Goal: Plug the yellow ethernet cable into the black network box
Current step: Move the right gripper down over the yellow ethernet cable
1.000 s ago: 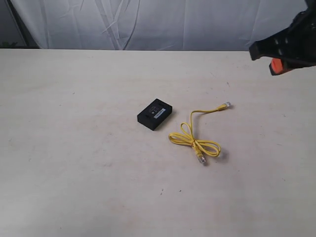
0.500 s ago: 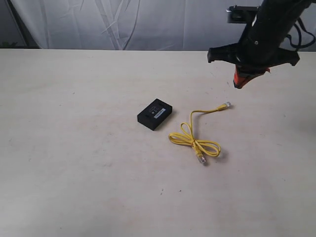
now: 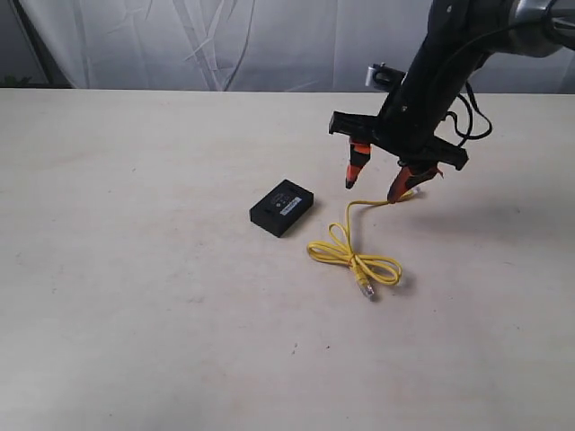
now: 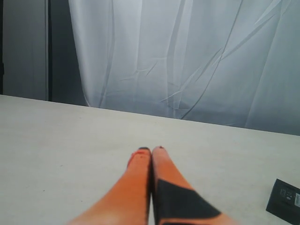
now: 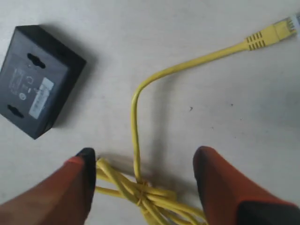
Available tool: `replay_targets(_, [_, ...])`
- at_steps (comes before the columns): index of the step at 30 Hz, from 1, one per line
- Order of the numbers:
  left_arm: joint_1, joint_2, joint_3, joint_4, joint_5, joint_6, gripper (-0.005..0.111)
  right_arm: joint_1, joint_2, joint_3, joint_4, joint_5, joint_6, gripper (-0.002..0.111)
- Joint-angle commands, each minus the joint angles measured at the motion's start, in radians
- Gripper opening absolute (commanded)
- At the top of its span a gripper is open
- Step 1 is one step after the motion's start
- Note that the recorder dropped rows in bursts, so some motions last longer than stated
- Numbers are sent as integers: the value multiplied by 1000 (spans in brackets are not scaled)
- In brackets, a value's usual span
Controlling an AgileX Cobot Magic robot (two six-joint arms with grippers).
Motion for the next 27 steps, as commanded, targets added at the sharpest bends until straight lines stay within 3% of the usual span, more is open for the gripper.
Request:
replay_targets(1, [2, -7, 4, -2, 5, 0, 0, 32, 15, -5, -55, -35, -15, 58])
replay_targets(13, [2, -7, 4, -2, 10, 0, 0, 93, 71, -5, -124, -103, 2, 58])
replay_targets(27, [2, -7, 4, -2, 10, 0, 0, 95, 125, -5, -119, -154, 2, 58])
